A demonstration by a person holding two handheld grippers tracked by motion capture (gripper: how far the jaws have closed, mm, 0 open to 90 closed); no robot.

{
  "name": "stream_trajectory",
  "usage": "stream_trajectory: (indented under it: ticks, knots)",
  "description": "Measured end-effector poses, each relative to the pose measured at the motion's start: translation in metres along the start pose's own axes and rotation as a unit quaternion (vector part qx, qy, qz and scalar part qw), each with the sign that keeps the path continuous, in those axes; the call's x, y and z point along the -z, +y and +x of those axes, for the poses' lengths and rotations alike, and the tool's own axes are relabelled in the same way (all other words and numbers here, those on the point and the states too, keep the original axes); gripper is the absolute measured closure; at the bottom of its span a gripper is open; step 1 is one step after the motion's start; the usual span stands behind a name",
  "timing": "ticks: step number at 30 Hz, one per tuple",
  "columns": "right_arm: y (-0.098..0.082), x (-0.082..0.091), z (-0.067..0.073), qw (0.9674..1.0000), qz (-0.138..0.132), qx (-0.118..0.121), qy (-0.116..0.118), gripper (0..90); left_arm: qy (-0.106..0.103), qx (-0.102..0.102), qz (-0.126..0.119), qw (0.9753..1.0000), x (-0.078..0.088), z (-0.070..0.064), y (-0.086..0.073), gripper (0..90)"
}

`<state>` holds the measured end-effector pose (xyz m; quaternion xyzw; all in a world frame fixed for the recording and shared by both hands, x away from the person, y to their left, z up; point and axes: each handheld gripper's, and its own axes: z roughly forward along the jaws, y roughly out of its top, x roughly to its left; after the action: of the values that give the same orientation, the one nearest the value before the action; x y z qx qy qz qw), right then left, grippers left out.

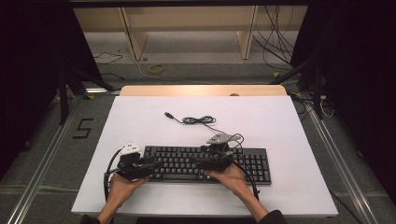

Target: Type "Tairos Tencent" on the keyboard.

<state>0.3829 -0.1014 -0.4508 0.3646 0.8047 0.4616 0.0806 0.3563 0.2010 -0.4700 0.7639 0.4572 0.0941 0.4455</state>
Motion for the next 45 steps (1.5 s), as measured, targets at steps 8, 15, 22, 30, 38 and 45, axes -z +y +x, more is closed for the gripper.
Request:
stream_trajectory:
  ticks: [8, 15, 22, 30, 38, 45]
  knots:
    - [0.000, -0.004, -0.001, 1.0000, 0.007, 0.001, 0.000, 49.6, -0.015, -0.003, -0.029, 0.9995, 0.003, -0.004, 0.000, 42.3]
    - [-0.003, -0.013, 0.000, 0.9998, 0.021, 0.006, 0.001, 62.3, -0.026, -0.006, -0.043, 0.9987, 0.005, -0.006, 0.000, 35.1]
    - [-0.004, -0.017, -0.001, 0.9995, 0.032, 0.007, 0.001, 72.5, -0.028, -0.004, -0.053, 0.9982, 0.007, -0.007, 0.001, 28.8]
    - [-0.006, -0.023, -0.002, 0.9991, 0.043, 0.008, -0.002, 81.6, -0.029, -0.004, -0.058, 0.9979, 0.007, -0.008, 0.001, 26.6]
    - [-0.006, -0.025, -0.003, 0.9990, 0.045, 0.006, -0.006, 87.6, -0.032, -0.007, -0.068, 0.9971, 0.009, -0.008, 0.001, 26.2]
    - [-0.006, -0.026, -0.004, 0.9988, 0.048, 0.004, -0.010, 89.3, -0.032, -0.008, -0.072, 0.9969, 0.010, -0.009, 0.001, 26.3]
